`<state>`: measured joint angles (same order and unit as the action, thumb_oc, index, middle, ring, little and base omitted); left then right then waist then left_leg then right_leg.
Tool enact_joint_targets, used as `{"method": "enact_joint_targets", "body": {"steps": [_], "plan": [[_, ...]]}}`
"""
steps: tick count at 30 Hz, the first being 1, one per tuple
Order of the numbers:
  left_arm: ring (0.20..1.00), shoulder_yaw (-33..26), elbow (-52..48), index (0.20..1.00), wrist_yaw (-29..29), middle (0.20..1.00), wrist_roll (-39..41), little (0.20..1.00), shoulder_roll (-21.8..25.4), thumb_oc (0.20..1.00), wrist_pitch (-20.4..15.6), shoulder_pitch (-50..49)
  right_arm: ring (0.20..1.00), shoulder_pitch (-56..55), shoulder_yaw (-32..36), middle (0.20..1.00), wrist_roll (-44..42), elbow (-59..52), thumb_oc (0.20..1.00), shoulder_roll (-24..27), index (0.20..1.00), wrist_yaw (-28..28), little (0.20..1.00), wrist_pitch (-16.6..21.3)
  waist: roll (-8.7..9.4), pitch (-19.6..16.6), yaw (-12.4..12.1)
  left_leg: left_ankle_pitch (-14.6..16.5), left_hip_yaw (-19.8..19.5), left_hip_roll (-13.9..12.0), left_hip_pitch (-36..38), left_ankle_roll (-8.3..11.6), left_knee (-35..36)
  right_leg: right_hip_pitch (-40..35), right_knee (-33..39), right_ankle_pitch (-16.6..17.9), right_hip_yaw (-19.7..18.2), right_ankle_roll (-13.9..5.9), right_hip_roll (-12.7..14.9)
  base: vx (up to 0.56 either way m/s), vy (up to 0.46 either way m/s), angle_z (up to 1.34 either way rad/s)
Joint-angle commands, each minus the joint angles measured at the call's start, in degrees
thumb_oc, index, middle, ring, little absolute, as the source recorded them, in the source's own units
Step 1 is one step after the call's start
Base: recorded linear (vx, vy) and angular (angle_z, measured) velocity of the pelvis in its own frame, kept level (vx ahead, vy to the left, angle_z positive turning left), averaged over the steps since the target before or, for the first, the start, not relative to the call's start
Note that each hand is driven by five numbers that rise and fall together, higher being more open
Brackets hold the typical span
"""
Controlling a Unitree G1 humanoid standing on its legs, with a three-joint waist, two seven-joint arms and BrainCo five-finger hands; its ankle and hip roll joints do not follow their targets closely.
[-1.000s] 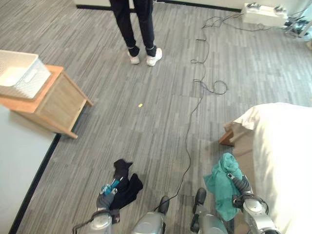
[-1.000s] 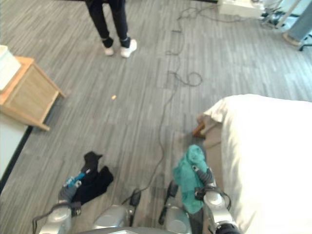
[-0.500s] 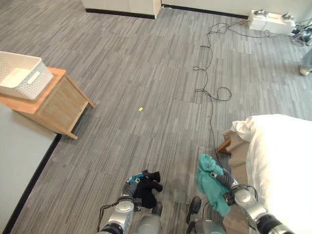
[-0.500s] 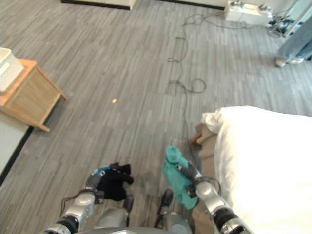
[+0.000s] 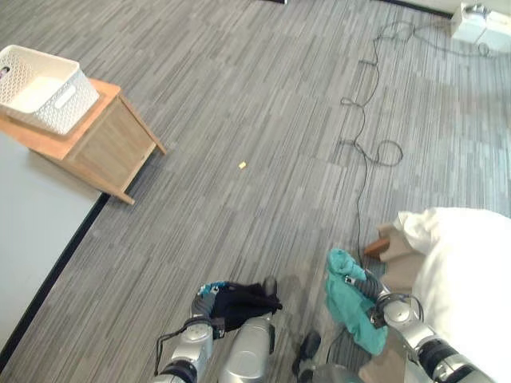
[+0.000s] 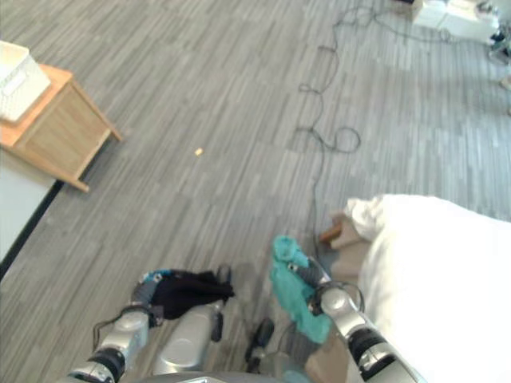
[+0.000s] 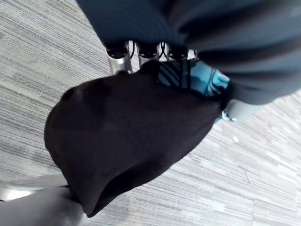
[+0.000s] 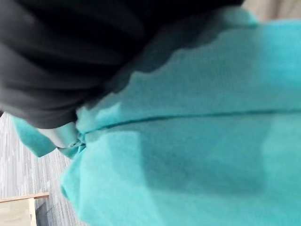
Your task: Tidy up the quilt and then pick up the clothes from the bed and put them into the laundry hamper.
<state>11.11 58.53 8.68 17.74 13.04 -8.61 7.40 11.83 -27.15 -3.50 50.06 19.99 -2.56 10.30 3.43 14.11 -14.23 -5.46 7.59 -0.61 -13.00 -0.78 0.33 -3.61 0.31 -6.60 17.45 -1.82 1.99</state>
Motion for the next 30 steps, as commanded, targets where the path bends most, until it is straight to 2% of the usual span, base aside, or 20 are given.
{"method": "enact_joint_targets", "body": {"steps": [1, 4, 5, 6, 7, 8, 9, 10, 11, 12, 14, 15, 16, 17, 19, 22, 23, 26, 28, 30], "plan": [[0.2, 2.5, -3.5, 0.2, 1.7, 0.2, -0.2, 0.2, 2.0, 0.2, -2.3, 4.3, 0.2, 2.0, 2.4, 0.2, -2.6, -4.5, 0.2, 1.1, 0.2, -0.7, 0.2, 2.7, -0.57, -0.5, 2.9, 6.4, -2.7, 3.4, 5.2, -2.2, 2.1, 3.7, -30.1, 4.7, -0.9, -10.89, 5.5, 0.49, 0.222, 0.44], [0.2, 3.5, -4.5, 0.2, 2.1, 0.2, -0.3, 0.2, 1.9, 0.2, -2.6, 5.6, 0.2, 2.5, 3.0, 0.2, -3.1, -4.7, 0.2, 1.7, 0.2, -0.8, 0.2, 2.8, -3.43, 0.8, 5.7, 7.0, -5.3, 2.1, 9.0, -1.88, 4.3, 10.2, -33.2, 2.0, -0.8, -9.67, 4.5, 0.33, 0.087, 0.81], [0.2, 4.1, -4.8, 0.2, 2.3, 0.2, -0.6, 0.2, 1.9, 0.2, -2.7, 6.4, 0.2, 2.7, 3.1, 0.2, -3.4, -5.0, 0.2, 1.9, 0.2, -0.5, 0.2, 3.0, -3.89, 1.4, 7.0, 7.6, -6.7, 1.9, 10.4, -1.28, 4.7, 11.9, -31.2, 0.1, 0.0, -8.95, 4.0, 0.47, -0.049, 1.0], [0.2, 5.5, -5.0, 0.2, 2.1, 0.2, -1.9, 0.2, 1.6, 0.2, -2.6, 7.8, 0.2, 2.3, 3.7, 0.2, -5.0, -5.2, 0.2, 2.2, 0.2, -0.1, 0.2, 3.3, -4.18, 1.6, 9.7, 9.1, -9.8, 2.4, 12.3, -0.08, 4.7, 13.5, -21.5, -1.1, 0.7, -7.1, 2.3, 0.48, -0.049, 0.91], [0.2, 5.5, -5.0, 0.2, 2.1, 0.2, -1.9, 0.2, 1.6, 0.2, -2.6, 7.8, 0.2, 2.3, 3.7, 0.2, -5.0, -5.2, 0.2, 2.2, 0.2, -0.1, 0.2, 3.3, -4.19, 1.6, 9.8, 9.0, -9.8, 2.4, 12.3, -0.08, 4.7, 13.4, -21.5, -1.1, 0.7, -7.1, 2.3, 0.68, -0.11, 0.91], [0.2, 6.7, -4.7, 0.2, 1.5, 0.2, -2.9, 0.2, 1.3, 0.2, -2.6, 8.8, 0.2, 1.3, 4.5, 0.2, -5.9, -5.5, 0.2, 2.7, 0.2, 0.0, 0.2, 3.3, -3.73, 1.3, 12.1, 11.3, -11.2, 3.3, 14.8, 0.92, 4.7, 14.1, -6.6, 0.9, -0.9, -6.32, 2.1, 0.35, -0.062, 0.88], [0.2, 6.7, -4.7, 0.2, 1.5, 0.2, -2.9, 0.2, 1.3, 0.2, -2.6, 8.8, 0.2, 1.3, 4.5, 0.2, -5.9, -5.5, 0.2, 2.7, 0.2, 0.0, 0.2, 3.3, -3.75, 1.2, 12.2, 11.2, -11.3, 3.3, 14.8, 0.93, 4.7, 14.0, -6.3, 1.1, -0.8, -6.31, 2.0, 0.73, -0.135, 1.34], [0.2, 6.3, -3.6, 0.2, 1.3, 0.2, -3.4, 0.2, 1.1, 0.2, -2.6, 9.5, 0.2, 0.5, 5.2, 0.2, -5.7, -5.3, 0.2, 3.1, 0.2, 0.2, 0.2, 2.7, -4.14, 0.7, 13.8, 14.0, -11.8, 2.8, 16.9, 1.64, 4.7, 16.9, 0.9, 4.9, -0.5, -7.76, 4.5, 0.39, -0.074, 1.24], [0.2, 6.3, -3.6, 0.2, 1.2, 0.2, -3.4, 0.2, 1.1, 0.2, -2.6, 9.5, 0.2, 0.5, 5.2, 0.2, -5.7, -5.4, 0.2, 3.1, 0.2, 0.2, 0.2, 2.7, -4.32, 0.8, 13.8, 14.2, -11.8, 2.6, 17.1, 1.69, 4.7, 16.6, 1.2, 4.9, -0.4, -7.75, 4.2, 0.85, -0.15, 1.27], [0.2, 5.8, -2.0, 0.2, 0.7, 0.2, -5.1, 0.2, 1.3, 0.2, -2.6, 8.5, 0.2, -0.1, 5.2, 0.2, -4.5, -4.5, 0.2, 3.3, 0.2, 0.4, 0.2, 2.3, -3.81, -0.7, 13.9, 18.3, -12.6, 3.0, 21.4, 1.09, 4.7, 17.0, 2.8, 6.1, 0.4, -7.95, 5.2, 0.47, -0.078, 0.59], [0.2, 5.7, -1.1, 0.2, 0.4, 0.2, -5.8, 0.2, 1.0, 0.2, -2.4, 7.1, 0.2, -0.8, 5.5, 0.2, -4.1, -3.5, 0.2, 3.3, 0.2, 0.7, 0.2, 1.6, -3.46, -1.2, 13.9, 19.8, -13.3, 3.6, 23.1, 0.96, 2.7, 15.8, 2.1, 6.5, 0.0, -7.07, 5.1, 0.57, -0.082, 0.18], [0.2, 5.7, -0.4, 0.2, 0.1, 0.2, -6.0, 0.2, 0.6, 0.2, -2.4, 6.4, 0.2, -1.6, 5.9, 0.2, -4.1, -3.0, 0.2, 3.7, 0.2, 0.9, 0.2, 1.6, -3.78, -1.4, 14.3, 19.7, -13.3, 3.6, 23.1, 2.32, -3.1, 14.3, 1.2, 6.3, -0.5, -6.28, 4.5, 0.76, -0.178, 0.06], [0.2, 4.8, 0.1, 0.2, 0.3, 0.2, -4.9, 0.2, 0.1, 0.2, -2.6, 5.4, 0.2, -1.5, 5.5, 0.2, -3.9, -1.9, 0.2, 3.7, 0.2, 1.1, 0.2, 1.4, -3.31, -0.6, 12.7, 13.4, -10.7, 4.2, 16.4, 6.13, -22.5, 8.8, 2.5, 5.7, 0.5, -4.23, 4.1, 0.59, -0.239, 0.34], [0.2, 5.0, -0.4, 0.2, 0.4, 0.2, -4.8, 0.2, 0.2, 0.2, -2.7, 5.5, 0.2, -0.7, 5.4, 0.2, -4.7, -1.9, 0.2, 3.4, 0.2, 0.8, 0.2, 1.4, -2.26, 0.5, 11.7, 10.9, -9.4, 3.9, 10.3, 7.57, -33.7, 6.4, 3.4, 5.1, 1.5, -3.25, 4.2, 0.47, -0.275, 0.64], [0.2, 5.1, -1.7, 0.2, 0.8, 0.2, -3.5, 0.2, 0.7, 0.2, -3.1, 5.9, 0.2, 0.9, 4.8, 0.2, -6.0, -1.5, 0.2, 3.4, 0.2, 0.2, 0.2, 1.6, -0.43, 1.8, 9.8, 11.3, -6.0, 2.4, 1.8, 6.94, -43.5, 2.9, 4.7, 3.7, 2.7, -2.0, 4.5, 0.32, -0.177, 0.71], [0.2, 5.1, -2.2, 0.2, 1.1, 0.2, -3.4, 0.2, 1.0, 0.2, -3.2, 6.0, 0.2, 1.3, 3.9, 0.2, -5.7, -1.1, 0.2, 3.5, 0.2, 0.2, 0.2, 1.5, 0.09, 1.7, 7.9, 13.8, -2.4, 1.5, -2.1, 5.48, -37.5, 0.8, 4.7, 1.6, 2.7, -2.04, 4.0, 0.4, 0.008, -0.45], [0.2, 4.8, -3.3, 0.2, 0.9, 0.2, -3.4, 0.2, 1.6, 0.2, -3.1, 5.0, 0.2, 0.6, 3.6, 0.2, -4.5, -1.2, 0.2, 4.0, 0.2, 0.1, 0.2, 1.8, -0.29, 0.6, 6.4, 13.8, -1.3, 2.3, -2.1, 4.1, -24.5, -0.2, 4.7, -0.1, 2.0, -2.57, 2.8, 0.52, 0.146, -0.17], [0.2, 4.3, -3.0, 0.2, 1.5, 0.2, -5.5, 0.2, 1.7, 0.2, -2.8, 4.2, 0.2, 1.4, 3.7, 0.2, -2.7, -0.4, 0.2, 4.3, 0.2, -1.0, 0.2, 2.4, -1.63, -0.8, 4.6, 7.6, 2.2, -0.4, -2.5, 4.02, -5.2, -3.9, 4.7, -4.8, 3.3, -3.17, 0.0, 0.57, 0.116, -0.41], [0.2, 4.2, -2.5, 0.2, 2.1, 0.2, -6.3, 0.2, 1.5, 0.2, -2.1, 4.4, 0.2, 1.9, 3.6, 0.2, -2.5, 0.2, 0.2, 4.0, 0.2, -1.8, 0.2, 2.5, -1.26, -1.4, 3.9, 6.9, 8.1, -2.2, -3.8, 3.81, -2.8, -6.9, 4.7, -7.3, 5.5, -2.96, -1.0, 0.56, 0.044, -0.15], [0.2, 3.8, -0.7, 0.2, 1.3, 0.2, -6.2, 0.2, 1.5, 0.2, -1.5, 3.6, 0.2, 1.6, 3.4, 0.2, -1.9, 1.6, 0.2, 2.8, 0.2, -1.3, 0.2, 2.2, -0.13, -2.9, 2.9, 5.4, 8.0, -0.9, -0.5, 2.44, -0.8, -9.4, 4.3, -5.6, 6.9, -3.87, -1.0, 0.65, 0.148, 0.48]]}}
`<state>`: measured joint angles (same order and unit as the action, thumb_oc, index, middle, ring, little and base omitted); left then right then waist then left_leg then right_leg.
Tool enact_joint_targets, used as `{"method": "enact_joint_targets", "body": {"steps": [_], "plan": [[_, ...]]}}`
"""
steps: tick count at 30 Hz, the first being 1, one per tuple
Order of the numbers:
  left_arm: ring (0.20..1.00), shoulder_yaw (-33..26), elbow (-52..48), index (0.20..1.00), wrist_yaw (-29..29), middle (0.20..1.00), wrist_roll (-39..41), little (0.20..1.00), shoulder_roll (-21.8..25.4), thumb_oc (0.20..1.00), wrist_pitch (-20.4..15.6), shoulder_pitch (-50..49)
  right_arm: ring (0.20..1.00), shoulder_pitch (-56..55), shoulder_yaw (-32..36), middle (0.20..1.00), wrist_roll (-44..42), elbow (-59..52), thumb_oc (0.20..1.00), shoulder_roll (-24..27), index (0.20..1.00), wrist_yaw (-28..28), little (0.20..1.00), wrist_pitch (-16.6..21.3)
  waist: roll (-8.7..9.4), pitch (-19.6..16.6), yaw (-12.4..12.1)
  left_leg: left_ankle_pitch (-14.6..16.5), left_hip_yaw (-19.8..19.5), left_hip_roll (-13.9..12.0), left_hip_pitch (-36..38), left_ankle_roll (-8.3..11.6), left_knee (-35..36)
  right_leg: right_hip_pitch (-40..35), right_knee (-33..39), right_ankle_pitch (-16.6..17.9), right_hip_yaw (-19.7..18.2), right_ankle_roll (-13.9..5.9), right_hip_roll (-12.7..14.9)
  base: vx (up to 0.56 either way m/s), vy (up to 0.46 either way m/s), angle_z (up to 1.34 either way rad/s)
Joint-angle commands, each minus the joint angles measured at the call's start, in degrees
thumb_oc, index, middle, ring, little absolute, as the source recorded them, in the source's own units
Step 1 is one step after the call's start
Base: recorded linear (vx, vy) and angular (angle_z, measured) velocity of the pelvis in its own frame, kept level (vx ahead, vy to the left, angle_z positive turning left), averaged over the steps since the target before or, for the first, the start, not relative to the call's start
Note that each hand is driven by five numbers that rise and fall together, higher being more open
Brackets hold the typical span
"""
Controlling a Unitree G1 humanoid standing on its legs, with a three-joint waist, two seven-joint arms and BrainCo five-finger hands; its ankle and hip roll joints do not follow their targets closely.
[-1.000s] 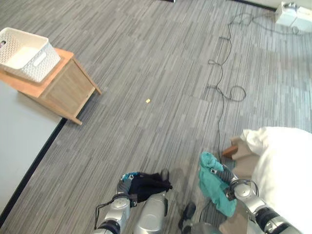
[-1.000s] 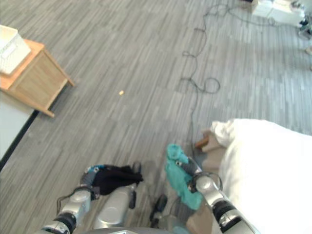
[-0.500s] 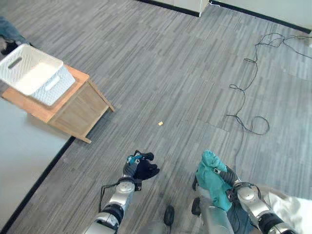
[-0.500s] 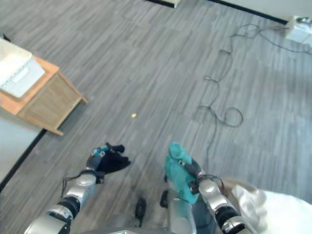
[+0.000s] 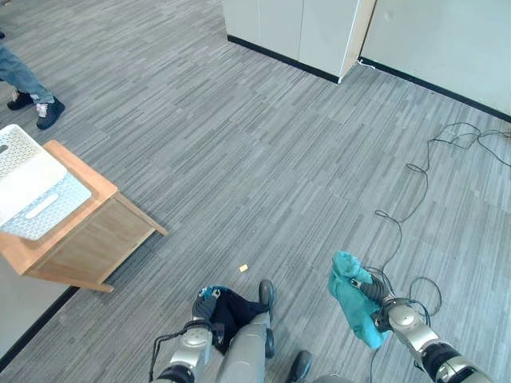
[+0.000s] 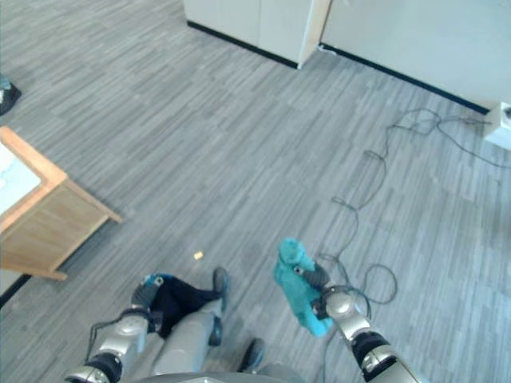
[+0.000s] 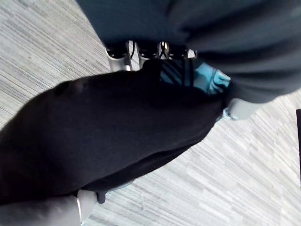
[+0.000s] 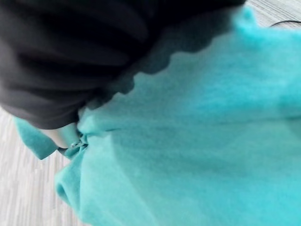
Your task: Tidy up the quilt and then pick up the clothes from the bed and put them into the laundry hamper.
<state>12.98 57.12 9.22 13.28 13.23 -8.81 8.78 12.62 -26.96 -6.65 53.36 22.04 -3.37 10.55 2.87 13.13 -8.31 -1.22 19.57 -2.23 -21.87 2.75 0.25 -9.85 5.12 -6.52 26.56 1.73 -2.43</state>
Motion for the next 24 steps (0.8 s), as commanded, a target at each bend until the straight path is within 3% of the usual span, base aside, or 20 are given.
{"method": "enact_joint_targets", "body": {"steps": [1, 2, 3, 4, 5, 7, 8, 10, 11, 13, 14, 15, 17, 18, 20, 21, 22, 23, 24], "plan": [[0.2, 1.7, 1.8, 0.2, 0.4, 0.2, -1.9, 0.2, 1.6, 0.2, -1.0, 1.7, 0.2, 0.5, 3.3, 0.2, 1.0, -1.3, 0.2, 0.1, 0.2, -0.1, 0.2, 2.2, 1.59, -2.5, -4.1, 1.4, -4.3, 2.0, 8.9, -1.96, -1.7, -3.1, -6.0, -5.2, -1.4, -9.06, 4.6, 0.49, 0.146, 0.7], [0.2, 1.7, 1.8, 0.2, 0.4, 0.2, -1.9, 0.2, 1.7, 0.2, -1.0, 1.7, 0.2, 0.5, 3.3, 0.2, 1.0, -1.2, 0.2, 0.0, 0.2, -0.1, 0.2, 2.2, 1.72, -2.5, -4.1, 1.5, -4.3, 2.1, 8.9, -2.03, -1.8, -3.0, -6.3, -5.4, -1.3, -9.19, 4.8, 0.61, 0.226, 0.51], [0.2, 1.6, 2.8, 0.2, 0.2, 0.2, -1.4, 0.2, 1.7, 0.2, -1.1, 1.3, 0.2, -0.5, 4.4, 0.2, 0.6, -0.9, 0.2, -0.5, 0.2, 0.2, 0.2, 2.0, 1.85, -2.5, -3.5, 3.3, -4.7, 3.7, 12.0, -3.71, -1.4, 0.4, -18.7, -1.8, 0.6, -13.8, 10.1, 0.5, 0.254, 0.54], [0.2, 1.2, 2.8, 0.2, 0.5, 0.2, -1.1, 0.2, 2.1, 0.2, -1.0, 1.3, 0.2, -0.9, 4.8, 0.2, 0.4, -1.2, 0.2, -0.5, 0.2, 0.4, 0.2, 1.9, 1.34, -2.2, -2.7, 3.2, -5.4, 4.2, 13.6, -5.05, -0.9, 3.1, -26.0, 3.4, 0.4, -15.22, 12.6, 0.68, 0.353, 0.89], [0.2, 0.9, 2.4, 0.2, 0.9, 0.2, -0.8, 0.2, 2.6, 0.2, -0.9, 1.4, 0.2, -1.0, 4.9, 0.2, 0.6, -1.9, 0.2, -0.4, 0.2, 0.5, 0.2, 1.6, 0.14, -1.9, -1.7, 3.8, -7.8, 4.1, 16.3, -5.72, 0.7, 7.9, -33.5, 5.5, -1.9, -14.75, 13.7, 0.49, 0.246, 1.08], [0.2, 0.7, 2.4, 0.2, 1.4, 0.2, -0.5, 0.2, 2.8, 0.2, -1.0, 1.8, 0.2, -1.0, 4.9, 0.2, 0.6, -2.6, 0.2, -0.4, 0.2, 0.4, 0.2, 1.6, -1.05, -1.4, -0.7, 4.1, -9.8, 3.8, 18.8, -5.74, 2.5, 11.7, -36.8, 4.8, -3.5, -13.94, 13.6, 0.37, 0.095, 1.3], [0.2, 0.9, 2.2, 0.2, 2.0, 0.2, -0.4, 0.2, 3.2, 0.2, -1.4, 2.5, 0.2, -0.9, 4.8, 0.2, 0.7, -4.1, 0.2, -0.2, 0.2, 0.4, 0.2, 1.7, -2.05, 0.0, 1.1, 4.8, -13.2, 3.0, 21.8, -5.08, 4.0, 15.5, -35.8, 2.3, -4.4, -12.71, 13.2, 0.4, -0.027, 1.32], [0.2, 1.3, 2.1, 0.2, 2.2, 0.2, -0.6, 0.2, 3.3, 0.2, -1.7, 3.0, 0.2, -1.0, 4.8, 0.2, 0.6, -5.3, 0.2, 0.0, 0.2, 0.3, 0.2, 1.7, -2.14, 0.1, 2.1, 5.2, -15.0, 2.7, 22.5, -4.43, 4.4, 16.5, -32.8, 1.6, -4.1, -12.03, 12.7, 0.45, -0.064, 1.4], [0.2, 2.3, 1.9, 0.2, 2.5, 0.2, -1.4, 0.2, 3.5, 0.2, -2.4, 3.6, 0.2, -1.4, 4.6, 0.2, 0.4, -7.2, 0.2, 0.4, 0.2, 0.5, 0.2, 2.0, -1.72, -0.2, 3.7, 6.6, -18.6, 3.2, 23.9, -3.4, 4.8, 17.5, -22.5, 0.7, -6.1, -10.99, 11.5, 0.53, -0.136, 1.59], [0.2, 3.1, 1.4, 0.2, 2.8, 0.2, -2.1, 0.2, 3.5, 0.2, -2.7, 4.3, 0.2, -2.8, 5.4, 0.2, -1.8, -8.9, 0.2, 0.8, 0.2, 1.4, 0.2, 2.0, -1.32, -0.2, 5.5, 8.0, -22.4, 3.5, 25.1, -2.15, 4.8, 18.6, -8.2, 3.5, -10.6, -11.2, 10.9, 0.64, -0.181, 1.72], [0.2, 3.3, 1.3, 0.2, 2.8, 0.2, -2.2, 0.2, 3.2, 0.2, -3.1, 4.6, 0.2, -3.1, 6.3, 0.2, -4.2, -9.9, 0.2, 0.7, 0.2, 2.0, 0.2, 1.8, -1.62, 0.0, 6.4, 9.4, -24.0, 3.1, 26.3, -1.72, 4.8, 19.5, -4.7, 5.1, -13.5, -11.81, 11.3, 0.37, -0.105, 1.44], [0.2, 3.3, 1.3, 0.2, 2.8, 0.2, -2.2, 0.2, 3.2, 0.2, -3.1, 4.6, 0.2, -3.1, 6.3, 0.2, -4.2, -9.9, 0.2, 0.7, 0.2, 2.1, 0.2, 1.8, -1.58, -0.1, 6.5, 9.3, -24.1, 3.2, 26.2, -1.74, 4.8, 19.5, -4.6, 5.2, -13.5, -11.82, 11.4, 0.38, -0.117, 1.18], [0.2, 2.7, 2.0, 0.2, 1.9, 0.2, -2.8, 0.2, 3.4, 0.2, -3.2, 3.6, 0.2, -4.1, 7.0, 0.2, -4.3, -12.1, 0.2, 1.0, 0.2, 2.6, 0.2, 1.7, -1.97, -0.6, 7.7, 12.0, -26.1, 2.6, 29.1, -1.68, 4.8, 22.5, -2.2, 7.8, -14.9, -12.96, 13.0, 0.66, -0.193, 1.31], [0.2, 2.1, 3.4, 0.2, 1.2, 0.2, -3.7, 0.2, 3.3, 0.2, -3.2, 1.5, 0.2, -5.3, 6.4, 0.2, -3.3, -12.6, 0.2, 1.1, 0.2, 3.8, 0.2, 1.0, -1.39, -0.9, 8.0, 16.1, -28.1, 3.4, 31.6, -1.54, 0.9, 19.8, -2.5, 7.6, -15.4, -12.58, 12.5, 0.86, -0.229, 1.1], [0.2, 1.6, 3.9, 0.2, 0.5, 0.2, -4.0, 0.2, 3.2, 0.2, -3.0, 0.1, 0.2, -5.9, 6.4, 0.2, -3.2, -13.0, 0.2, 1.2, 0.2, 4.3, 0.2, 0.9, -1.06, -1.4, 8.1, 17.1, -27.9, 3.8, 31.6, -1.19, -1.9, 18.9, -3.5, 7.3, -15.9, -12.27, 12.4, 0.57, -0.155, 0.54], [0.2, 0.5, 3.9, 0.2, 0.8, 0.2, -2.3, 0.2, 2.8, 0.2, -3.1, -0.7, 0.2, -5.8, 6.5, 0.2, -5.0, -12.5, 0.2, 0.9, 0.2, 5.1, 0.2, 1.1, -1.19, -1.3, 7.4, 14.4, -26.8, 4.8, 29.1, 1.07, -12.6, 15.6, -3.7, 6.5, -15.6, -10.93, 11.3, 0.46, -0.18, 0.5], [0.2, 0.1, 3.1, 0.2, 1.2, 0.2, -1.2, 0.2, 2.9, 0.2, -3.3, -0.5, 0.2, -5.6, 6.8, 0.2, -7.6, -13.3, 0.2, 0.7, 0.2, 5.5, 0.2, 1.7, -0.28, -0.9, 7.0, 10.5, -24.2, 4.4, 23.8, 2.85, -21.7, 13.0, -2.8, 5.7, -14.1, -9.97, 11.7, 0.54, -0.266, 0.5], [0.2, 0.2, 1.4, 0.2, 1.8, 0.2, -0.1, 0.2, 3.2, 0.2, -3.9, -0.2, 0.2, -5.4, 6.8, 0.2, -9.8, -14.1, 0.2, 0.6, 0.2, 5.4, 0.2, 2.2, 0.84, 0.2, 6.2, 8.1, -19.0, 2.3, 17.4, 3.59, -30.0, 10.3, -1.9, 5.1, -12.7, -8.86, 11.9, 0.28, -0.256, 0.79], [0.2, 0.0, -0.2, 0.2, 2.2, 0.2, 0.7, 0.2, 3.5, 0.2, -4.3, 0.3, 0.2, -4.9, 6.6, 0.2, -11.1, -14.7, 0.2, 0.5, 0.2, 5.4, 0.2, 2.5, 1.82, 0.4, 6.0, 8.1, -13.6, -0.6, 13.5, 2.88, -31.8, 8.2, -0.5, 4.3, -10.9, -8.38, 11.8, 0.3, -0.245, 0.82]]}}
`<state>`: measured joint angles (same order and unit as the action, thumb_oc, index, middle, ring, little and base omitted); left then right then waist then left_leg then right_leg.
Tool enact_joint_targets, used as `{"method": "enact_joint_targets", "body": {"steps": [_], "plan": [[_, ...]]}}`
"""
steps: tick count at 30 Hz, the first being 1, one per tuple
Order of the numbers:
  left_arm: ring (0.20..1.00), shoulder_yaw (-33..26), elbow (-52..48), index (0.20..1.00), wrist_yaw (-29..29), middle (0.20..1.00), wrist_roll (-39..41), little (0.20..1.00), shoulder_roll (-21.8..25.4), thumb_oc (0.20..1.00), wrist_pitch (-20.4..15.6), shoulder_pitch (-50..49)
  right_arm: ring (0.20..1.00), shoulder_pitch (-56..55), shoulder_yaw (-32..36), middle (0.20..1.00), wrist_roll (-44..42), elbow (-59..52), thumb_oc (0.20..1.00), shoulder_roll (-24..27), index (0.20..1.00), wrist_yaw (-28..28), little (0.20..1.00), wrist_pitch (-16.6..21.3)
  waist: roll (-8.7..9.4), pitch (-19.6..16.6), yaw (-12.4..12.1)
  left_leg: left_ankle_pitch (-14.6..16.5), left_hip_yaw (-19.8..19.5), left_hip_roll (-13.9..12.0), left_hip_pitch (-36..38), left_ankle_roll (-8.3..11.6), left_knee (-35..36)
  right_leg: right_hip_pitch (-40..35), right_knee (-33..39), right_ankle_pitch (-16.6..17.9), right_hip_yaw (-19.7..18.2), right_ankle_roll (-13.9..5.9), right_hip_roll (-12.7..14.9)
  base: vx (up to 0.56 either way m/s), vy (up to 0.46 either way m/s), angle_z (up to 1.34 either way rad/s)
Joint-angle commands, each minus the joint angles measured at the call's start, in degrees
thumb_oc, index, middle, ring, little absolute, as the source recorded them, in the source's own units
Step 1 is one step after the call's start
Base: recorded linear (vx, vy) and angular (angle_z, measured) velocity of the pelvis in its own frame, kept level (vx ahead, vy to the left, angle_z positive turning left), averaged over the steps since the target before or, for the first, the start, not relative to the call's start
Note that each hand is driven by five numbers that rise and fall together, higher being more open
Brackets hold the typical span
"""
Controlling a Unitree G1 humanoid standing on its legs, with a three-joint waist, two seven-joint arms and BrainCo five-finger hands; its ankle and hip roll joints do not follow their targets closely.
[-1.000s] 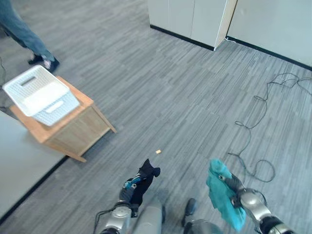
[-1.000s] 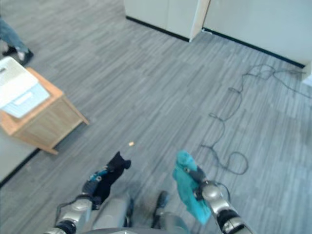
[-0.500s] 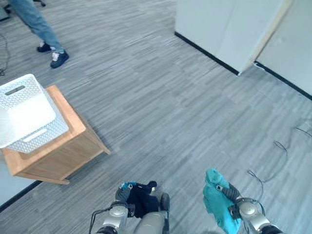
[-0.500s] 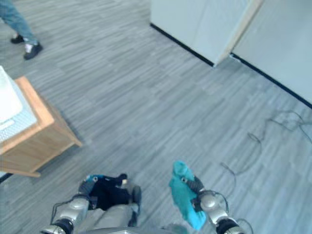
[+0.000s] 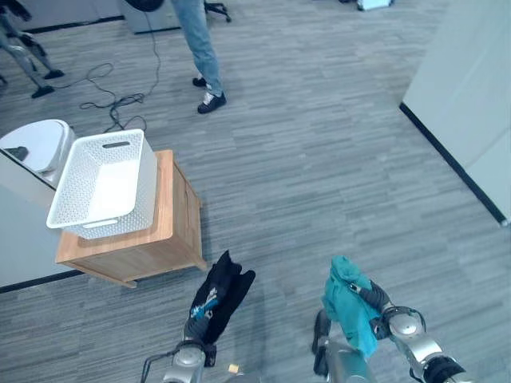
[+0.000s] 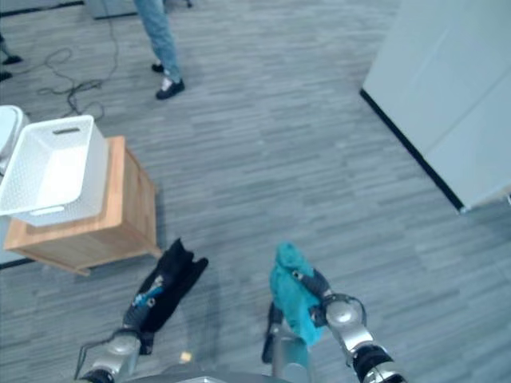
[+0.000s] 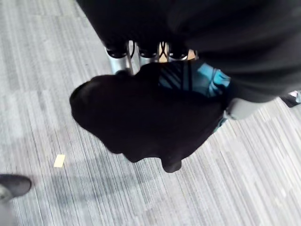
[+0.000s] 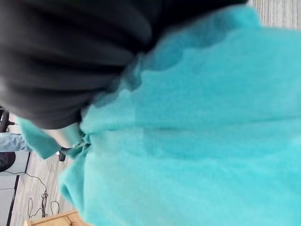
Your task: Tidy up the quilt and then pick up the clothes from the bed and put them into the laundry hamper.
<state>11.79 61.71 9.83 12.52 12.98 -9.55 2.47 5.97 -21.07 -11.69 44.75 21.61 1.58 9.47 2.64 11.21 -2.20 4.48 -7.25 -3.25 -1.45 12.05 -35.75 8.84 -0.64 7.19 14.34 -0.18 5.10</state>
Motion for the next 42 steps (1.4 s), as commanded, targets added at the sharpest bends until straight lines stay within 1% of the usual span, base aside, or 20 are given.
{"method": "enact_joint_targets", "body": {"steps": [1, 4, 6, 9, 12, 13, 15, 17, 20, 23, 24, 27, 29, 30, 31, 34, 38, 39, 40, 42], "plan": [[0.2, 1.1, -6.2, 0.2, 1.8, 0.2, 1.7, 0.2, 4.2, 0.2, -3.7, 7.0, 0.2, 2.3, 0.4, 0.2, -6.1, -7.0, 0.2, 1.1, 0.2, 0.0, 0.2, 3.6, 2.35, 2.5, -0.4, 3.4, 18.0, -1.8, -8.7, -7.31, 5.7, -12.4, 5.6, -10.9, 2.9, -5.99, 3.9, 0.32, -0.18, 0.95], [0.2, 1.3, -11.1, 0.2, 1.6, 0.2, 0.3, 0.2, 5.5, 0.2, -4.0, 5.8, 0.2, 3.4, 0.4, 0.2, -5.2, -6.9, 0.2, 1.0, 0.2, -1.1, 0.2, 3.6, 1.79, 1.5, -1.2, 3.2, 23.8, -2.6, -11.7, -7.94, 16.4, -16.1, 5.6, -15.0, 4.9, -5.91, 1.7, 0.44, -0.006, 0.53], [0.2, 1.8, -12.6, 0.2, 1.6, 0.2, -0.9, 0.2, 6.1, 0.2, -3.9, 5.4, 0.2, 4.2, 1.2, 0.2, -4.3, -6.4, 0.2, 0.8, 0.2, -2.0, 0.2, 4.0, 0.86, 0.0, -1.1, -1.7, 28.6, -3.3, -11.5, -7.47, 28.4, -18.5, 5.6, -17.8, 6.5, -6.43, 0.0, 0.48, 0.14, 0.64], [0.2, 1.6, -12.4, 0.2, 1.0, 0.2, -0.7, 0.2, 6.5, 0.2, -3.5, 4.5, 0.2, 4.4, 1.5, 0.2, -4.2, -5.8, 0.2, 0.5, 0.2, -2.3, 0.2, 3.9, 0.62, -1.3, -1.5, -4.0, 28.5, -2.7, -8.6, -8.38, 37.4, -20.2, 5.6, -17.2, 8.3, -7.32, -0.3, 0.41, 0.145, 0.4], [0.2, 1.1, -10.8, 0.2, 0.3, 0.2, 0.7, 0.2, 7.7, 0.2, -3.1, 3.6, 0.2, 5.2, 1.9, 0.2, -3.7, -5.1, 0.2, -1.6, 0.2, -2.2, 0.2, 3.7, 1.08, -1.1, -0.9, -2.5, 25.2, 1.7, -1.2, -12.15, 40.0, -13.2, -20.4, -12.6, 10.0, -12.68, 6.6, 0.46, 0.241, 0.32], [0.2, 0.8, -10.6, 0.2, 0.4, 0.2, 0.5, 0.2, 8.2, 0.2, -3.1, 3.4, 0.2, 5.7, 2.0, 0.2, -3.8, -5.7, 0.2, -2.1, 0.2, -2.1, 0.2, 3.6, 0.37, -0.8, -0.2, -2.8, 24.7, 1.4, -0.5, -12.96, 40.2, -10.4, -26.6, -9.2, 8.3, -12.81, 7.2, 0.35, 0.245, 0.76], [0.2, -0.2, -10.8, 0.2, 0.9, 0.2, 1.2, 0.2, 9.0, 0.2, -3.7, 3.1, 0.2, 6.4, 1.6, 0.2, -4.2, -7.6, 0.2, -2.9, 0.2, -1.9, 0.2, 3.8, -1.12, 0.0, 0.6, -1.3, 22.4, 0.3, 1.7, -13.31, 40.8, -3.0, -35.6, -8.1, 3.0, -12.55, 6.3, 0.32, 0.151, 0.69], [0.2, -0.4, -12.6, 0.2, 0.8, 0.2, 2.9, 0.2, 9.5, 0.2, -4.6, 3.4, 0.2, 6.6, 1.1, 0.2, -4.3, -9.3, 0.2, -3.0, 0.2, -2.2, 0.2, 4.0, -1.61, 1.2, 1.4, -0.6, 18.8, 0.1, 3.1, -12.57, 40.8, 0.1, -32.6, -10.8, 1.7, -11.09, 5.1, 0.35, -0.015, 0.94], [0.2, 0.6, -14.4, 0.2, 0.4, 0.2, 3.4, 0.2, 10.3, 0.2, -5.5, 4.0, 0.2, 5.7, 1.8, 0.2, -3.3, -11.3, 0.2, -1.7, 0.2, -3.4, 0.2, 4.6, -1.1, 1.3, 2.6, 0.4, 13.8, 0.6, 3.5, -10.45, 40.8, -0.8, -14.6, -12.5, 1.4, -9.33, 5.0, 0.37, -0.185, 1.52], [0.2, 0.7, -11.6, 0.2, 2.7, 0.2, 1.7, 0.2, 10.6, 0.2, -5.9, 6.2, 0.2, 3.7, 3.0, 0.2, -2.7, -10.3, 0.2, 0.4, 0.2, -4.7, 0.2, 5.0, -0.45, 1.2, 5.9, 2.1, 8.7, 0.7, 4.4, -8.94, 40.8, -0.5, 1.1, -10.0, -11.4, -9.66, 2.9, 0.47, -0.239, 1.8], [0.2, 2.1, -11.6, 0.2, 1.8, 0.2, 1.7, 0.2, 10.9, 0.2, -6.4, 6.7, 0.2, 3.4, 3.6, 0.2, -3.1, -8.9, 0.2, 0.1, 0.2, -4.6, 0.2, 4.9, 0.04, 1.1, 5.5, 2.2, 7.3, 1.1, 5.0, -8.94, 40.8, -1.0, 1.3, -10.0, -12.6, -9.26, 3.0, 0.43, -0.276, 1.79], [0.2, 1.8, -12.1, 0.2, 0.8, 0.2, 0.5, 0.2, 10.8, 0.2, -5.9, 6.0, 0.2, 4.0, 2.8, 0.2, -2.2, -9.2, 0.2, -0.3, 0.2, -4.1, 0.2, 4.1, 0.56, -0.2, 5.1, 4.0, 6.9, 1.2, 6.6, -8.84, 40.4, -2.9, 2.8, -7.8, -10.6, -9.5, 3.0, 0.38, -0.239, 1.32], [0.2, 1.2, -15.1, 0.2, 0.0, 0.2, 0.1, 0.2, 10.6, 0.2, -6.5, 3.6, 0.2, 4.5, 2.5, 0.2, -1.3, -9.6, 0.2, 1.0, 0.2, -4.0, 0.2, 5.1, 1.02, -0.2, 4.1, 4.8, 8.7, 1.7, 1.6, -5.89, 26.8, -7.7, 5.6, -9.4, -6.9, -8.05, 3.7, 0.37, -0.228, 0.4], [0.2, 1.2, -15.1, 0.2, 0.0, 0.2, 0.1, 0.2, 10.6, 0.2, -6.5, 3.6, 0.2, 4.6, 2.5, 0.2, -1.3, -9.6, 0.2, 1.0, 0.2, -4.0, 0.2, 5.1, 1.01, -0.3, 4.1, 4.8, 8.7, 1.7, 1.5, -5.89, 26.8, -7.7, 5.6, -9.4, -6.9, -8.05, 3.7, 0.11, -0.225, 0.95], [0.2, 1.7, -17.3, 0.2, -0.2, 0.2, 0.2, 0.2, 10.5, 0.2, -6.9, 4.0, 0.2, 6.2, 2.9, 0.2, -1.1, -8.5, 0.2, 1.8, 0.2, -5.7, 0.2, 5.4, 1.82, 1.8, 3.3, 1.8, 16.0, -1.3, -5.9, -4.89, 17.8, -11.0, 5.6, -11.9, -2.1, -6.77, 4.2, 0.12, -0.213, 1.38], [0.2, 1.5, -18.5, 0.2, -0.8, 0.2, -0.5, 0.2, 10.9, 0.2, -6.9, 2.9, 0.2, 9.0, 2.5, 0.2, -1.2, -6.1, 0.2, 2.2, 0.2, -5.9, 0.2, 5.1, 0.96, 1.0, 2.3, -0.2, 24.4, -1.7, -8.5, -6.62, 24.1, -13.7, 5.6, -14.1, 0.7, -6.13, 2.5, 0.22, -0.113, 0.94], [0.2, 0.4, -19.0, 0.2, -1.5, 0.2, 0.2, 0.2, 11.5, 0.2, -6.7, 0.6, 0.2, 10.3, 3.2, 0.2, -1.7, -5.0, 0.2, 2.5, 0.2, -6.1, 0.2, 5.7, -0.21, -0.3, 0.7, -4.4, 25.5, -0.7, -9.0, -6.99, 35.6, -16.7, 5.6, -17.5, 3.3, -6.21, -0.5, 0.34, -0.022, 0.34], [0.2, -0.1, -19.8, 0.2, -1.5, 0.2, 0.5, 0.2, 11.9, 0.2, -6.4, 0.0, 0.2, 10.4, 3.3, 0.2, -1.1, -5.1, 0.2, 2.3, 0.2, -6.4, 0.2, 5.8, -0.19, -0.3, 0.2, -5.7, 25.1, -0.4, -8.4, -8.36, 36.7, -17.0, 5.2, -16.0, 4.3, -6.09, -1.1, 0.36, 0.038, 0.37], [0.2, -0.2, -20.0, 0.2, -2.0, 0.2, 0.3, 0.2, 12.4, 0.2, -6.1, -0.4, 0.2, 10.4, 3.4, 0.2, -0.9, -4.8, 0.2, 2.3, 0.2, -6.2, 0.2, 5.9, 0.15, -0.5, 0.1, -5.9, 24.7, 0.1, -6.8, -9.12, 38.3, -16.7, 1.1, -16.1, 4.5, -6.2, -0.8, 0.3, 0.051, 0.18], [0.2, -0.9, -19.3, 0.2, -2.3, 0.2, -0.1, 0.2, 13.8, 0.2, -5.5, -0.6, 0.2, 11.5, 3.8, 0.2, -0.4, -5.1, 0.2, 1.5, 0.2, -6.0, 0.2, 5.7, 0.21, -0.1, 0.8, -4.7, 25.1, 0.1, -2.4, -10.51, 40.2, -11.3, -13.2, -15.1, 5.6, -9.76, 1.3, 0.23, 0.055, 0.14]]}}
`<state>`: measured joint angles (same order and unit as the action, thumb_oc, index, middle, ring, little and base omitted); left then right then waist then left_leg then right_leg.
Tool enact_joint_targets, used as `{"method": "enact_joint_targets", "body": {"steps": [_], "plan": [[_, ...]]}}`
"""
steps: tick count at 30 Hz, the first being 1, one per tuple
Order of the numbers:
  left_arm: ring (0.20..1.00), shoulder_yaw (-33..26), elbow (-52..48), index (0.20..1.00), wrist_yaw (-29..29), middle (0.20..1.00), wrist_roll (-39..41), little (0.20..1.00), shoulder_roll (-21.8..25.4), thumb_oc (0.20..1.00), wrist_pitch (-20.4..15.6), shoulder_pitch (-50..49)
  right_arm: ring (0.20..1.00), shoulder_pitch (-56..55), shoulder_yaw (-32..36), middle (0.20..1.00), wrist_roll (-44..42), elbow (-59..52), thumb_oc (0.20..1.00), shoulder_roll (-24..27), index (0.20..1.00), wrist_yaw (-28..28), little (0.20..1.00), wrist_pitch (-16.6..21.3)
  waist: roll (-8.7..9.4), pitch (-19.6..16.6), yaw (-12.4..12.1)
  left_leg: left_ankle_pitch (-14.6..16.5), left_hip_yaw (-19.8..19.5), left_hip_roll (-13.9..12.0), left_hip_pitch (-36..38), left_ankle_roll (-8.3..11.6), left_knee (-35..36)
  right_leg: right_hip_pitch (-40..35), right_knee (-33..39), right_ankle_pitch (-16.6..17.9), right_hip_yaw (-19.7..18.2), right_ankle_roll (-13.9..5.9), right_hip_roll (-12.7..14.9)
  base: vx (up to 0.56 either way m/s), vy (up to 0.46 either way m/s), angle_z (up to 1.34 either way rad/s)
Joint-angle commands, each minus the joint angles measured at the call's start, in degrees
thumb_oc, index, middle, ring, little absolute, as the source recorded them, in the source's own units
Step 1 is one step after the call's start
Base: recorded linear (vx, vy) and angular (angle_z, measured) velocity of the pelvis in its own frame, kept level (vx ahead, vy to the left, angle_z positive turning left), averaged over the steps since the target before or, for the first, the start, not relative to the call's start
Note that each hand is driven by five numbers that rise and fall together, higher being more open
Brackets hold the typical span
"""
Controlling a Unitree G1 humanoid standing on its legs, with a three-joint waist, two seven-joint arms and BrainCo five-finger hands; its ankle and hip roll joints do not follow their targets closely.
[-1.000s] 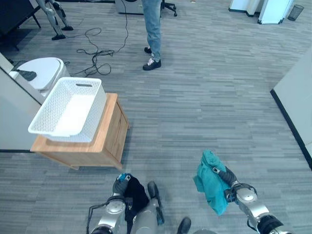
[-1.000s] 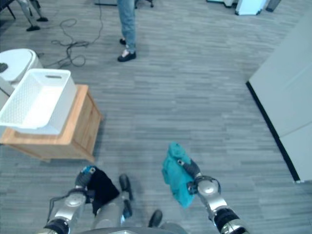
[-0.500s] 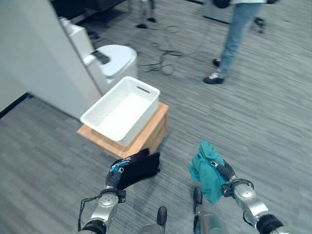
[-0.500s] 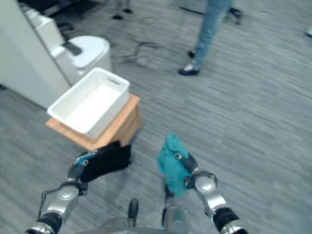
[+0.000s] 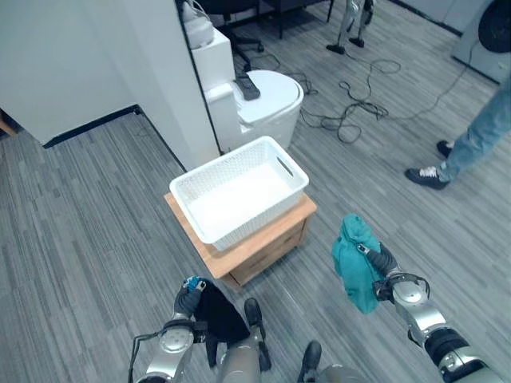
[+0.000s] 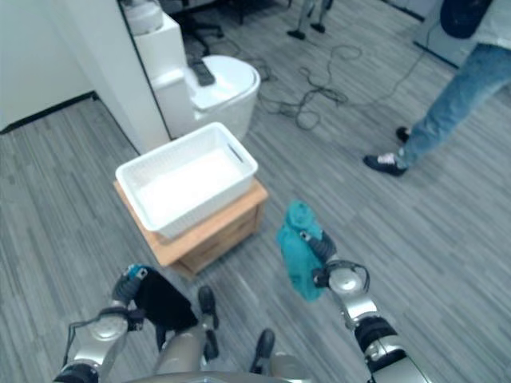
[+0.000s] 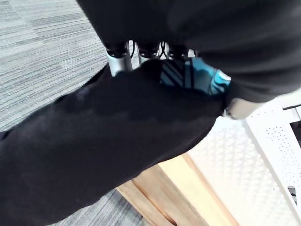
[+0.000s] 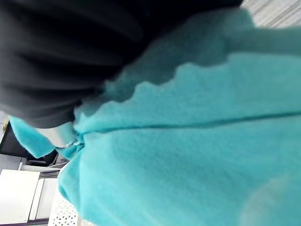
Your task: Tidy up the quilt and then pick up the clothes from the bed and put them into the laundry hamper.
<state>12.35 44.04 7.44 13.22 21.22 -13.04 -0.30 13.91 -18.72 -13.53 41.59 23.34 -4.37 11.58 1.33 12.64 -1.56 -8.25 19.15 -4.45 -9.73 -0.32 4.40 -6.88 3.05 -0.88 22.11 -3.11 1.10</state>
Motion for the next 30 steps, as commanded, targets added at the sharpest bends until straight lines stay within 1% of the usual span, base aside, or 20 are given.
{"method": "enact_joint_targets", "body": {"steps": [1, 2, 3, 4, 5, 6, 7, 8, 10, 11, 12, 15, 16, 18, 20, 21, 24, 28, 29, 30], "plan": [[0.2, -1.5, -1.7, 0.2, 0.1, 0.2, -0.8, 0.2, 5.5, 0.2, -2.0, 2.1, 0.2, 3.5, 1.5, 0.2, 1.5, -2.0, 0.2, -0.2, 0.2, -0.1, 0.2, 3.6, 1.59, -1.5, 0.2, 8.1, -1.3, 1.4, 5.9, 1.8, 0.0, 4.6, -17.2, -7.2, -2.2, -6.88, 5.4, 0.17, 0.08, 0.18], [0.2, -1.6, -1.7, 0.2, 0.9, 0.2, -1.7, 0.2, 6.6, 0.2, -1.7, 2.4, 0.2, 5.6, 0.6, 0.2, 3.3, -3.4, 0.2, 0.1, 0.2, -0.4, 0.2, 3.6, 1.07, -0.3, 2.0, 8.8, -1.7, 0.3, 8.1, 1.33, 0.6, 11.9, -29.9, -3.1, -5.2, -9.88, 7.2, 0.17, 0.053, 0.13], [0.2, -1.6, -2.6, 0.2, 1.0, 0.2, -2.0, 0.2, 6.9, 0.2, -1.7, 2.2, 0.2, 6.4, 0.1, 0.2, 4.7, -4.4, 0.2, 1.0, 0.2, -0.6, 0.2, 4.0, 0.81, 0.3, 2.3, 9.1, -2.6, -0.3, 8.8, 1.53, 0.6, 14.6, -32.8, -2.6, -6.7, -9.95, 7.4, 0.17, 0.048, 0.22], [0.2, -1.7, -2.6, 0.2, 1.0, 0.2, -2.0, 0.2, 6.9, 0.2, -1.7, 2.2, 0.2, 6.4, 0.1, 0.2, 4.7, -4.4, 0.2, 1.0, 0.2, -0.6, 0.2, 3.9, 0.68, 0.1, 2.2, 9.0, -2.5, -0.5, 8.6, 1.58, 0.6, 14.7, -32.7, -2.4, -6.7, -9.85, 7.2, 0.21, -0.043, 0.64], [0.2, -1.5, -3.7, 0.2, 0.6, 0.2, -1.9, 0.2, 7.5, 0.2, -2.2, 2.3, 0.2, 7.6, 0.0, 0.2, 5.6, -6.1, 0.2, 3.0, 0.2, -1.4, 0.2, 4.4, 0.88, 0.7, 2.7, 9.2, -3.6, -0.8, 9.3, 2.23, 0.6, 14.4, -28.2, -3.9, -5.9, -8.83, 8.4, 0.13, -0.047, 0.89], [0.2, -1.5, -3.7, 0.2, 0.6, 0.2, -1.9, 0.2, 7.5, 0.2, -2.2, 2.3, 0.2, 7.6, -0.1, 0.2, 5.6, -6.1, 0.2, 3.0, 0.2, -1.4, 0.2, 4.4, 0.85, 0.7, 2.7, 9.2, -3.6, -0.8, 9.3, 2.24, 0.6, 14.4, -28.2, -3.8, -5.9, -8.82, 8.4, 0.29, -0.146, 0.89], [0.2, -0.8, -4.7, 0.2, 0.2, 0.2, -1.5, 0.2, 8.4, 0.2, -2.7, 2.9, 0.2, 7.7, 0.2, 0.2, 5.9, -8.7, 0.2, 5.2, 0.2, -1.8, 0.2, 4.9, 1.6, 0.6, 3.5, 9.7, -5.0, -0.6, 9.2, 3.13, 0.6, 13.3, -19.1, -5.1, -6.7, -6.95, 9.0, 0.23, -0.183, 0.52], [0.2, -0.5, -5.0, 0.2, 0.1, 0.2, -1.3, 0.2, 8.9, 0.2, -2.9, 3.4, 0.2, 7.7, 0.3, 0.2, 6.2, -9.9, 0.2, 6.7, 0.2, -2.1, 0.2, 5.2, 2.12, 0.4, 4.1, 10.0, -6.1, -0.4, 9.2, 3.56, 0.6, 12.9, -12.0, -4.7, -9.2, -6.39, 8.8, 0.31, -0.262, 0.73], [0.2, -1.1, -4.1, 0.2, 1.4, 0.2, 0.3, 0.2, 8.7, 0.2, -3.4, 4.6, 0.2, 7.9, 0.3, 0.2, 7.0, -12.4, 0.2, 10.0, 0.2, -2.4, 0.2, 5.8, 3.12, 0.4, 5.1, 10.7, -8.0, -0.5, 9.2, 4.26, 0.6, 12.4, -2.6, -1.9, -15.3, -6.84, 9.7, 0.21, -0.213, 0.86], [0.2, -1.1, -4.1, 0.2, 1.4, 0.2, 0.3, 0.2, 8.7, 0.2, -3.4, 4.6, 0.2, 8.0, 0.3, 0.2, 7.0, -12.4, 0.2, 10.0, 0.2, -2.4, 0.2, 5.8, 3.11, 0.3, 5.1, 10.6, -7.9, -0.5, 9.1, 4.26, 0.6, 12.5, -2.4, -1.7, -15.3, -6.82, 9.7, 0.25, -0.207, 0.77], [0.2, -0.8, -4.3, 0.2, 0.4, 0.2, -1.1, 0.2, 10.7, 0.2, -3.7, 4.7, 0.2, 8.1, 0.7, 0.2, 8.7, -18.7, 0.2, 12.3, 0.2, -2.2, 0.2, 5.9, 4.94, -0.5, 4.0, 11.7, -9.0, 0.9, 10.0, 3.98, 0.6, 11.5, -0.5, -0.2, -16.3, -7.59, 11.4, 0.22, -0.213, 0.56], [0.2, -2.4, -3.3, 0.2, 0.2, 0.2, -2.1, 0.2, 10.5, 0.2, -3.1, 4.3, 0.2, 11.9, -0.1, 0.2, 11.5, -22.0, 0.2, 14.5, 0.2, -2.3, 0.2, 5.9, 5.08, -1.4, 3.6, 11.9, -8.8, 0.7, 10.3, 4.21, 0.6, 11.3, 0.2, 1.6, -15.8, -8.29, 11.1, 0.17, -0.166, 0.61], [0.2, -3.5, -2.9, 0.2, 0.1, 0.2, -2.0, 0.2, 10.0, 0.2, -3.5, 3.3, 0.2, 14.2, -1.4, 0.2, 13.9, -25.7, 0.2, 16.4, 0.2, -2.4, 0.2, 6.8, 4.72, -2.0, 3.3, 12.1, -8.7, 0.3, 10.5, 4.41, 0.6, 10.4, 1.7, 1.6, -15.3, -7.89, 10.6, 0.18, -0.143, 0.12], [0.2, -3.7, -3.5, 0.2, -0.1, 0.2, -1.7, 0.2, 9.5, 0.2, -3.8, 2.2, 0.2, 16.8, -3.4, 0.2, 14.6, -27.9, 0.2, 16.4, 0.2, -2.1, 0.2, 6.9, 4.29, -2.1, 2.9, 11.9, -8.8, -0.1, 10.5, 4.65, 0.6, 10.0, 1.9, 1.1, -14.9, -7.45, 10.2, 0.16, -0.137, -0.16], [0.2, -3.7, -4.0, 0.2, -0.1, 0.2, -1.5, 0.2, 9.3, 0.2, -3.8, 1.6, 0.2, 18.6, -4.9, 0.2, 14.8, -29.1, 0.2, 16.2, 0.2, -1.4, 0.2, 6.9, 4.06, -2.1, 2.7, 11.8, -8.9, -0.5, 10.5, 4.93, 0.6, 9.7, 1.9, 0.8, -14.5, -7.23, 9.9, 0.11, -0.108, -0.1], [0.2, -3.3, -5.5, 0.2, -0.4, 0.2, -0.7, 0.2, 9.3, 0.2, -4.4, 1.0, 0.2, 23.2, -8.7, 0.2, 15.5, -27.5, 0.2, 13.8, 0.2, -1.0, 0.2, 6.7, 3.7, -2.1, 1.4, 11.6, -9.0, -1.2, 10.3, 5.4, 0.6, 9.4, 1.9, 0.3, -13.8, -6.94, 9.6, 0.08, -0.096, -0.09], [0.2, -4.0, -7.6, 0.2, -0.1, 0.2, 0.8, 0.2, 9.5, 0.2, -4.9, 0.4, 0.2, 25.9, -11.4, 0.2, 15.2, -26.0, 0.2, 12.5, 0.2, -0.9, 0.2, 6.4, 3.57, -1.8, 0.5, 11.2, -9.3, -1.9, 10.0, 5.88, 0.6, 9.2, 1.9, 0.1, -13.2, -6.68, 9.2, 0.04, -0.102, 0.02], [0.2, -6.4, -16.3, 0.2, 0.7, 0.2, 3.4, 0.2, 12.7, 0.2, -6.8, 1.8, 0.2, 29.5, -15.5, 0.2, 15.5, -20.7, 0.2, 10.8, 0.2, -0.3, 0.2, 5.5, 2.63, 0.4, -1.9, 10.1, -10.7, -2.8, 8.0, 6.76, 0.6, 9.9, 1.9, -0.3, -12.0, -6.25, 8.6, -0.01, -0.1, 0.22], [0.2, -6.4, -16.4, 0.2, 0.7, 0.2, 3.4, 0.2, 12.7, 0.2, -6.7, 1.7, 0.2, 29.6, -15.6, 0.2, 15.5, -20.6, 0.2, 10.7, 0.2, -0.3, 0.2, 5.6, 2.63, 0.4, -1.9, 10.1, -10.8, -2.8, 8.0, 6.77, 0.6, 9.9, 1.9, -0.3, -11.9, -6.24, 8.6, 0.01, -0.082, 0.21], [0.2, -7.3, -20.3, 0.2, 0.6, 0.2, 4.6, 0.2, 15.1, 0.2, -7.8, 3.4, 0.598, 31.7, -17.5, 0.598, 16.9, -18.6, 0.598, 10.0, 0.598, -0.3, 0.598, 4.3, 2.12, 0.8, -2.4, 9.8, -11.0, -3.0, 7.6, 6.98, 0.6, 10.3, 1.9, -0.3, -11.7, -6.13, 8.5, 0.02, -0.074, 0.18]]}}
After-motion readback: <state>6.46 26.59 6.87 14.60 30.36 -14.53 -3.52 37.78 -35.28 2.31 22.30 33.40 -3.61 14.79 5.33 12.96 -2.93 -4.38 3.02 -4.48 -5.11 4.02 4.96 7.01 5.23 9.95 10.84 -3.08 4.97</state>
